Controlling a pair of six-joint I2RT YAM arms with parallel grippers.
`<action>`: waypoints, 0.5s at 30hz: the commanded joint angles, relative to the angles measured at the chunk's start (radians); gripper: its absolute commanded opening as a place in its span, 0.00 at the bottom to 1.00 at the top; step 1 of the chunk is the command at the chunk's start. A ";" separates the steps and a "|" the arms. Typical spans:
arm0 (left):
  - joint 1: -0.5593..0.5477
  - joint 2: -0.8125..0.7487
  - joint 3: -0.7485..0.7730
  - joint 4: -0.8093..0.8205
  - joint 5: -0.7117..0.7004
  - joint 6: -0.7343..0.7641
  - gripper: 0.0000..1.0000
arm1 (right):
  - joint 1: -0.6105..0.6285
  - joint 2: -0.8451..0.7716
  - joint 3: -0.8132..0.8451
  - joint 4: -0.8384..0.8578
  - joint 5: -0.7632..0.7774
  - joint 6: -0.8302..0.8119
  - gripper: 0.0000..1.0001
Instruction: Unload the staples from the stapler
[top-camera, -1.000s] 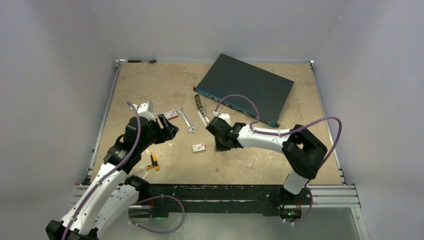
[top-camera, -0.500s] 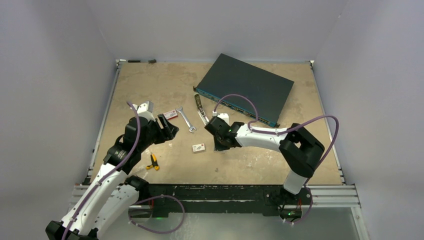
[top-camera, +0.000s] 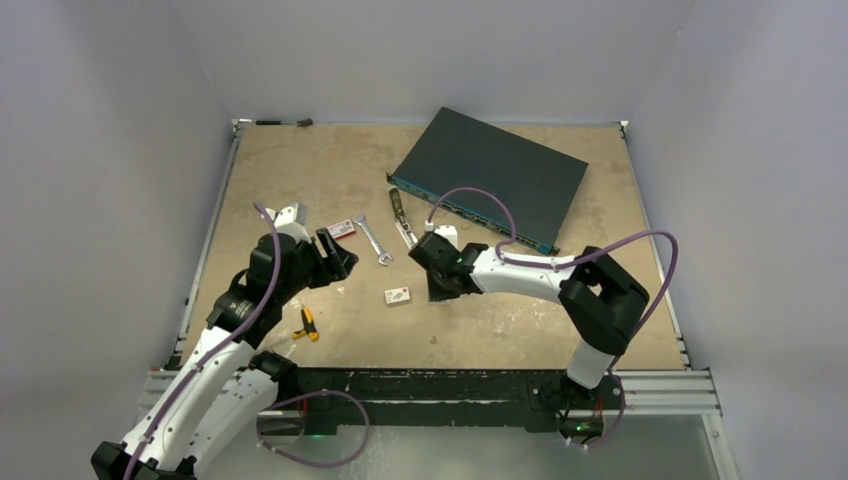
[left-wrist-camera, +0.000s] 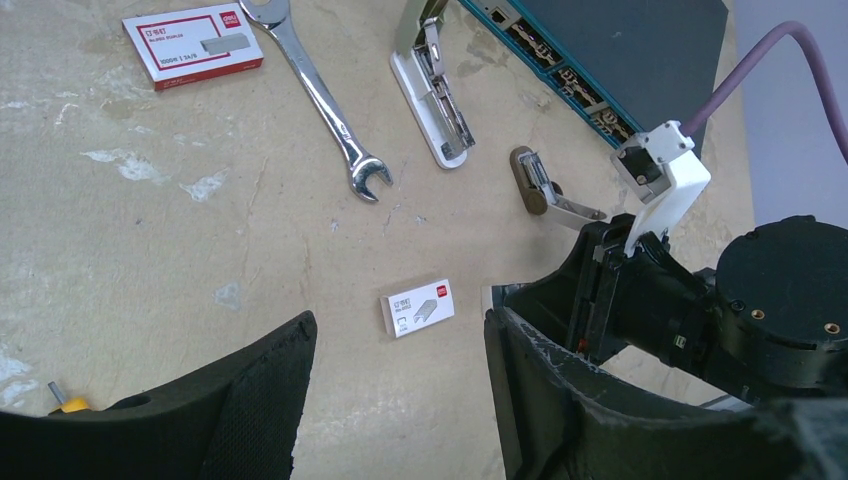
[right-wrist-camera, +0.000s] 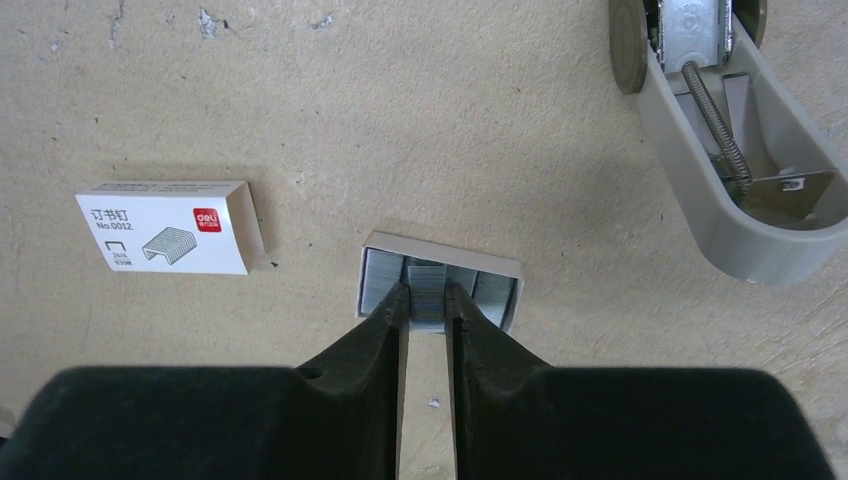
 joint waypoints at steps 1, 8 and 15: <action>0.005 -0.008 -0.001 0.029 0.010 0.014 0.61 | -0.006 -0.014 0.040 -0.012 -0.003 0.020 0.22; 0.005 -0.005 -0.002 0.032 0.012 0.015 0.61 | -0.004 -0.027 0.043 -0.016 -0.008 0.020 0.32; 0.005 -0.001 -0.003 0.034 0.013 0.016 0.61 | -0.004 -0.026 0.045 -0.017 -0.014 0.020 0.38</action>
